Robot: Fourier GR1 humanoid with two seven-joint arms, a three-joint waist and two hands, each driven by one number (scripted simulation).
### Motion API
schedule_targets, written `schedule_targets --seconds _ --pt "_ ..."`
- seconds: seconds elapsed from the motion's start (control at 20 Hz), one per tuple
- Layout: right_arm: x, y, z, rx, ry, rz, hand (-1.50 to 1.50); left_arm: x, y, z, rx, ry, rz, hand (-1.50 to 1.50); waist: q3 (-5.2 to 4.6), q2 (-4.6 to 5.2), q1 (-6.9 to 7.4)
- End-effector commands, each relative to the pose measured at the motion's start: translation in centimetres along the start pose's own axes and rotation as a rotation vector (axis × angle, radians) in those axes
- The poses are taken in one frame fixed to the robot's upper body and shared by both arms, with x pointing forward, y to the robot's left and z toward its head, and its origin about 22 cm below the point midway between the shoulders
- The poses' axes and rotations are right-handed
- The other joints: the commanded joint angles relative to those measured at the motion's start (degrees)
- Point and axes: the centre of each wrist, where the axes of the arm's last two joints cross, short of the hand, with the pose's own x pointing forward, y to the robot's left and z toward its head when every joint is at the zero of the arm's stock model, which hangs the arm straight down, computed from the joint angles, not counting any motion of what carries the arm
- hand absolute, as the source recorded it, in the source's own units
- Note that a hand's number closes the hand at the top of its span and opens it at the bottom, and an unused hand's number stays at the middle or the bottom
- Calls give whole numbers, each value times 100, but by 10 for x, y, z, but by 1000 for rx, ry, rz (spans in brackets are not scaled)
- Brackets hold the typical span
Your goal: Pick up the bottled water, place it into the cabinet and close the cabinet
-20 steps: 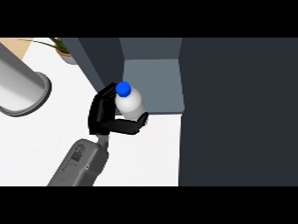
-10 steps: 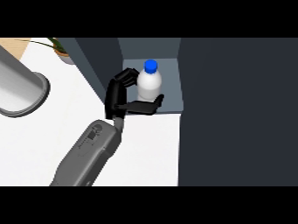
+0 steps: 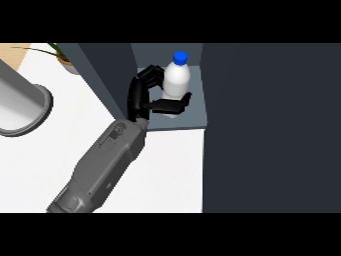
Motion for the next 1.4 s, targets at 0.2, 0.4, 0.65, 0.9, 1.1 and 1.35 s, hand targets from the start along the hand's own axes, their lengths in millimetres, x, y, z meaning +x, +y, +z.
schedule_targets --seconds 0.2,0.4,0.65,0.9,1.1,1.35 --pt "18 10 -7 15 -57 -70 -150 3 1 -27 22 -40 -46 150 1 16 27" --pt "8 14 -17 65 -87 -76 -150 25 -14 -41 77 -65 -87 150 1 67 -175" --pt "12 14 -7 62 -58 -78 -150 8 -3 -43 89 -52 -158 -150 2 47 -151" --pt "13 8 -12 47 -74 -77 -150 4 5 -48 71 -63 -233 -150 -1 88 -97" --pt "14 17 -6 61 -67 -75 -150 19 -4 -56 98 -30 -243 -150 0 74 -213" --pt "10 19 -5 66 -56 -65 -150 19 6 -59 65 -86 -210 -150 -1 81 -178"
